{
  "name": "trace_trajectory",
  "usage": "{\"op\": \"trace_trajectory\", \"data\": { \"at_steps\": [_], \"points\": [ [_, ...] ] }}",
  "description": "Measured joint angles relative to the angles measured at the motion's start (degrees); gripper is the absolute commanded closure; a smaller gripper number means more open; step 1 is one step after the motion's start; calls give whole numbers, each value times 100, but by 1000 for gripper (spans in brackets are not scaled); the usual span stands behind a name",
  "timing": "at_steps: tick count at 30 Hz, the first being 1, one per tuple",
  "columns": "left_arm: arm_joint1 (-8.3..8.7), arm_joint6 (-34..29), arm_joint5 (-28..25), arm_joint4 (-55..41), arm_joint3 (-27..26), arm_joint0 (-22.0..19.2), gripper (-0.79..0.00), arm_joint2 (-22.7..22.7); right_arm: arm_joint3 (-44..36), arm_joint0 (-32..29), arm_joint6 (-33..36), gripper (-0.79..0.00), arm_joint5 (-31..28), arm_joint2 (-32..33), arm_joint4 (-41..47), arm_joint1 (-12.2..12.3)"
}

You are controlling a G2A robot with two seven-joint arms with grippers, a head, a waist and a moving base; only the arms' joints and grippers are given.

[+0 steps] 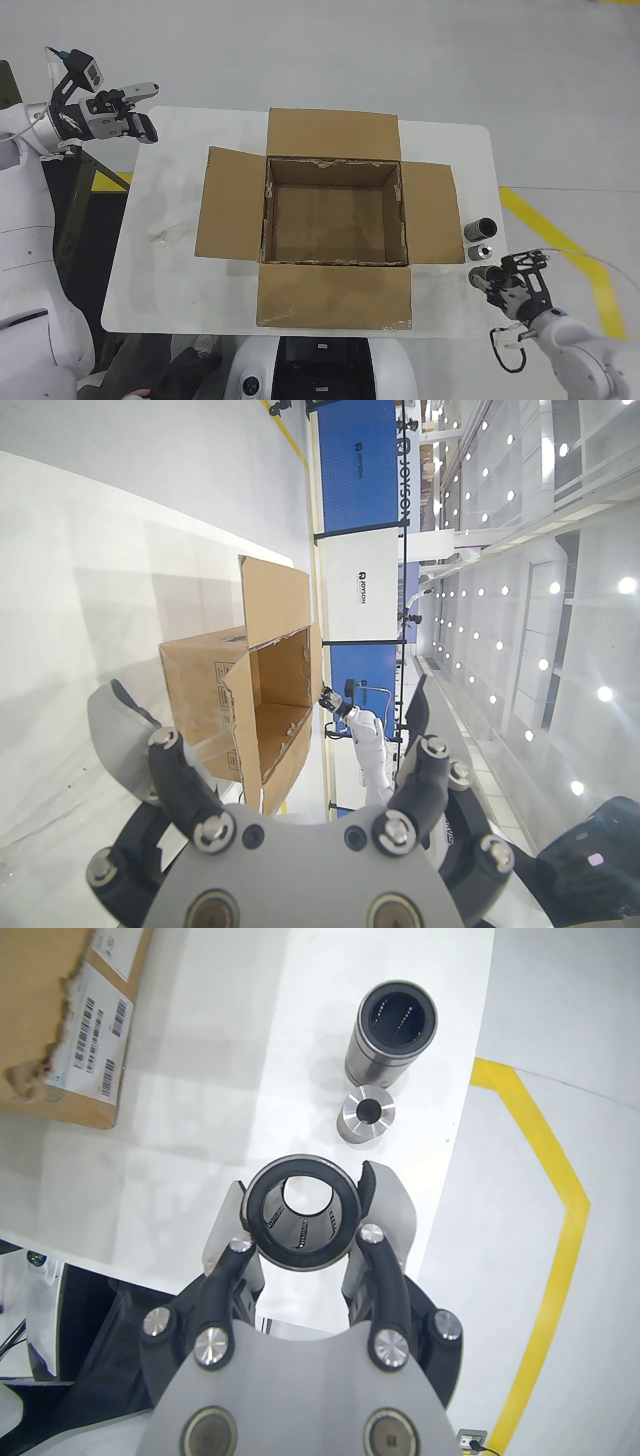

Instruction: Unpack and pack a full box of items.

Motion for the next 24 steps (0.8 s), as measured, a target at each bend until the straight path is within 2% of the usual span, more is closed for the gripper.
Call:
{"op": "trace_trajectory", "data": {
  "at_steps": [20, 21, 23, 24],
  "points": [
    [0, 0, 0, 0, 0, 0, -785, 0, 957, 652, -132, 0, 300, -357, 45, 5],
    [0, 0, 0, 0, 0, 0, -785, 0, 1000, 686, -132, -9, 315, -370, 48, 6],
    [0, 0, 0, 0, 0, 0, -785, 0, 1062, 733, -133, -166, 339, -388, 49, 8],
    [0, 0, 0, 0, 0, 0, -785, 0, 1081, 749, -134, -212, 347, -397, 49, 8]
  ]
}}
